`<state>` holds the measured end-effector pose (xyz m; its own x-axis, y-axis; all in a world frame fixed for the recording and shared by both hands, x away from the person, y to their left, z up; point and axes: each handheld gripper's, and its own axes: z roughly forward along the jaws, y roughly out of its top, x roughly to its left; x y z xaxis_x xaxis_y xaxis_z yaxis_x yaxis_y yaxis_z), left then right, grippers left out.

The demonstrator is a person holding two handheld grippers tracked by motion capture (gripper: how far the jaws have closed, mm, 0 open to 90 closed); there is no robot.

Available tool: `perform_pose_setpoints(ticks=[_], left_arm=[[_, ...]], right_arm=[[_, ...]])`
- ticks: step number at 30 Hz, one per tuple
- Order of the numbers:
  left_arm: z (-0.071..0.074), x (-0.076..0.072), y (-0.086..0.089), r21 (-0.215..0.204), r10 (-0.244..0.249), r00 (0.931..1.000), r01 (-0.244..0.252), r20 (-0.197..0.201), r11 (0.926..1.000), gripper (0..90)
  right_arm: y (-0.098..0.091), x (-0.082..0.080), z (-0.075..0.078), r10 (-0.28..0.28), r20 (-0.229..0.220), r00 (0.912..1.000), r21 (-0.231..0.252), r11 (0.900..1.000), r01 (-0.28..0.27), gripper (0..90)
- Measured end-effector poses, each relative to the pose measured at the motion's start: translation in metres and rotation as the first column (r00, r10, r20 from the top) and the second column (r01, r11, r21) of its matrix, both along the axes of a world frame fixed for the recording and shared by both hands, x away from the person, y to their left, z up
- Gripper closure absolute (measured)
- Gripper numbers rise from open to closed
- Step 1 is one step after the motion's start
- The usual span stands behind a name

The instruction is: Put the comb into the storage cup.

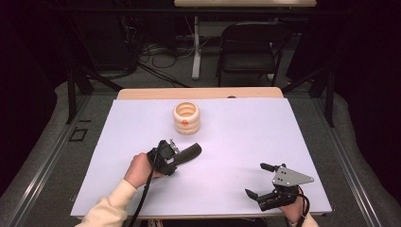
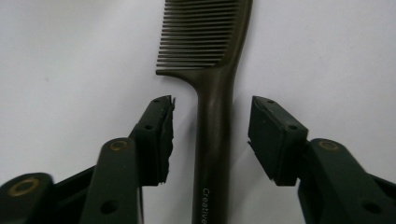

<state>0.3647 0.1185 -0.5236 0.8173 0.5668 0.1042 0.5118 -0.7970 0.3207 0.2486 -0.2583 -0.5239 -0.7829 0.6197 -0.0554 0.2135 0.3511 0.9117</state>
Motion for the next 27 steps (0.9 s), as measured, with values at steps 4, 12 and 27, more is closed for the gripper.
perform_pose_setpoints(ticks=[4, 12, 27], left_arm=[[-0.0025, 0.0040, 0.0004, -0.004, -0.002, 0.9993, 0.002, -0.039, 1.0000, 57.9], [-0.0051, 0.0097, 0.0028, -0.031, -0.004, 0.9970, 0.001, -0.078, 0.9995, 68.6], [-0.0057, 0.0102, 0.0067, -0.067, 0.003, 0.9956, -0.009, -0.094, 0.9977, 71.9]], right_arm=[[0.0002, -0.0007, 0.0005, 0.003, 0.000, 1.0000, 0.000, 1.0000, -0.003, 0.0], [0.0007, 0.0000, 0.0000, 0.006, -0.004, 1.0000, -0.003, 1.0000, -0.006, 0.0], [0.0008, 0.0001, -0.0001, 0.006, -0.004, 1.0000, -0.003, 1.0000, -0.006, 0.0]])
